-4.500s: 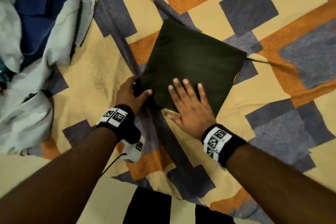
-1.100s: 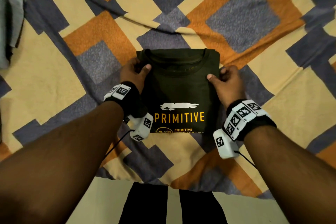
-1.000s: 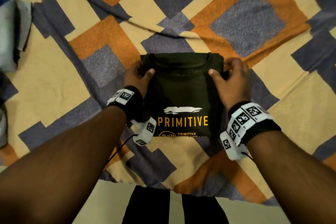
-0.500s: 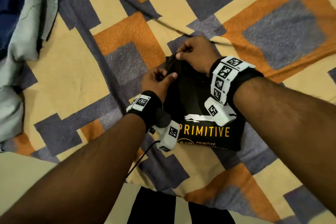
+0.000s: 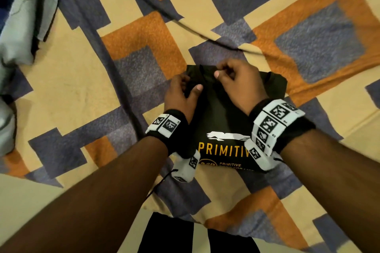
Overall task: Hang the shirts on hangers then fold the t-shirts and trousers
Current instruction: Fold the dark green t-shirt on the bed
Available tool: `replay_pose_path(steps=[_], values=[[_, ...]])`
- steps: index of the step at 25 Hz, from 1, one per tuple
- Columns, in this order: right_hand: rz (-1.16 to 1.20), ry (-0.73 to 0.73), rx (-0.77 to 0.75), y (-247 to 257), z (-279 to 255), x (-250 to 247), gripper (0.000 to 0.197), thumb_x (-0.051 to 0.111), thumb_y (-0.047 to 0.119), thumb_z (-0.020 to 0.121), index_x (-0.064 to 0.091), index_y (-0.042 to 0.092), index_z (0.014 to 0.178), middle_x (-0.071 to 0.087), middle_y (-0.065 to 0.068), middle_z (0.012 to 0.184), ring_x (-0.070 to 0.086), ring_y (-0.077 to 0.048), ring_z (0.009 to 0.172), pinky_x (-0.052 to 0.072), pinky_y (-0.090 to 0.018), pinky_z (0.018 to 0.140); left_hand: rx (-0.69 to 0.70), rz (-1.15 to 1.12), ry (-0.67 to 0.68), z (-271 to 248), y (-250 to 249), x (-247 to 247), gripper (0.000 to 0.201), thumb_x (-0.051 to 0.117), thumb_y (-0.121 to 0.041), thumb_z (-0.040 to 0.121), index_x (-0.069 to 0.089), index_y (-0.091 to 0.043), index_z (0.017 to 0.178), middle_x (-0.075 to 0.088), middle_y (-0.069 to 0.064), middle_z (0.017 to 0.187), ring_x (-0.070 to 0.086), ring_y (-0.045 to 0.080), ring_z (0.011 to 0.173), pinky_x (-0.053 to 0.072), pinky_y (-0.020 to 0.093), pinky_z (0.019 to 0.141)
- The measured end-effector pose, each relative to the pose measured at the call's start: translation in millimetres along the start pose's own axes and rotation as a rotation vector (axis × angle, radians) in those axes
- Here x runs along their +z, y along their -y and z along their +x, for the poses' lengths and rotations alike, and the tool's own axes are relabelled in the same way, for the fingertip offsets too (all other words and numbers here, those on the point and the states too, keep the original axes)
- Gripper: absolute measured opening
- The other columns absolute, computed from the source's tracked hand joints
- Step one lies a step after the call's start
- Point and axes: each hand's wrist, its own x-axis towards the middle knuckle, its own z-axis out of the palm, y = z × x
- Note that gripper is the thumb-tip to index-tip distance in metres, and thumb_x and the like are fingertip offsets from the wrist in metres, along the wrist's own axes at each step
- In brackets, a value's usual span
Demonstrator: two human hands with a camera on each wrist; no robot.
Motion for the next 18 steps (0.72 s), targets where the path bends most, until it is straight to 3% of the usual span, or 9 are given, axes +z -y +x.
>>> replay_pose_path(steps=[2, 4, 7, 10, 12, 15, 18], values=[[0.056, 0.063, 0.014, -9.8, -8.4, 3.3, 0.020, 0.067, 0.017, 0.085, 0.069, 0.014, 0.104, 0.068, -0.004, 0.100, 0.062, -0.015, 0.091, 0.050, -0.036, 0.089, -0.169, -0.176, -0.002, 7.4, -4.8, -0.5, 0.017, 0.069, -0.030, 0.084, 0.059, -0.018, 0.091, 0.064, -0.001, 0.084, 0.062, 0.017, 0.081, 0.053, 0.033, 0.078], [0.045, 0.098, 0.008, -12.5, -5.1, 6.3, 0.030, 0.066, 0.017, 0.084, 0.066, 0.018, 0.114, 0.067, -0.002, 0.107, 0.061, -0.018, 0.101, 0.049, -0.042, 0.093, -0.228, -0.334, 0.013, 17.0, -11.8, -2.2, 0.019, 0.073, -0.023, 0.082, 0.060, -0.014, 0.093, 0.066, 0.006, 0.085, 0.064, 0.017, 0.077, 0.055, 0.034, 0.076], [-0.099, 0.154, 0.008, -10.5, -0.4, 6.3, 0.043, 0.065, 0.026, 0.085, 0.056, 0.030, 0.127, 0.064, 0.006, 0.111, 0.055, -0.021, 0.110, 0.042, -0.046, 0.098, -0.171, -0.409, 0.091, 28.5, -27.4, -12.1, 0.034, 0.071, -0.004, 0.081, 0.053, -0.014, 0.108, 0.065, 0.005, 0.088, 0.065, 0.011, 0.077, 0.056, 0.024, 0.069], [-0.214, 0.196, 0.021, -11.2, -4.7, -4.7, 0.042, 0.064, 0.027, 0.087, 0.055, 0.035, 0.127, 0.060, 0.009, 0.118, 0.049, -0.020, 0.118, 0.033, -0.039, 0.097, -0.113, -0.367, 0.164, 38.9, -29.1, -17.7, 0.034, 0.065, 0.007, 0.082, 0.058, -0.008, 0.111, 0.067, 0.005, 0.091, 0.067, 0.015, 0.085, 0.056, 0.032, 0.079], [-0.256, 0.165, 0.013, -18.5, -12.5, -16.8, 0.041, 0.062, 0.030, 0.088, 0.054, 0.033, 0.128, 0.057, 0.007, 0.124, 0.045, -0.021, 0.122, 0.030, -0.039, 0.096, -0.076, -0.234, 0.135, 40.4, -23.3, -19.4, 0.032, 0.066, 0.000, 0.084, 0.062, -0.007, 0.115, 0.068, 0.000, 0.095, 0.066, 0.011, 0.088, 0.056, 0.031, 0.080], [-0.377, 0.025, -0.008, -47.4, -34.5, -38.3, 0.047, 0.062, 0.038, 0.086, 0.051, 0.030, 0.131, 0.048, 0.001, 0.136, 0.036, -0.024, 0.132, 0.025, -0.045, 0.102, -0.063, -0.182, 0.064, 27.2, -14.7, -19.5, 0.037, 0.070, -0.019, 0.085, 0.058, -0.021, 0.119, 0.066, 0.000, 0.107, 0.064, 0.012, 0.095, 0.056, 0.029, 0.076], [-0.473, -0.076, 0.075, -85.5, -62.2, -59.8, 0.064, 0.064, 0.046, 0.083, 0.041, 0.027, 0.140, 0.033, -0.007, 0.149, 0.026, -0.030, 0.140, 0.024, -0.054, 0.107, -0.179, -0.216, 0.081, -1.4, -0.8, -14.7, 0.056, 0.074, -0.028, 0.081, 0.049, -0.019, 0.130, 0.062, 0.003, 0.116, 0.062, 0.016, 0.103, 0.053, 0.031, 0.085]])
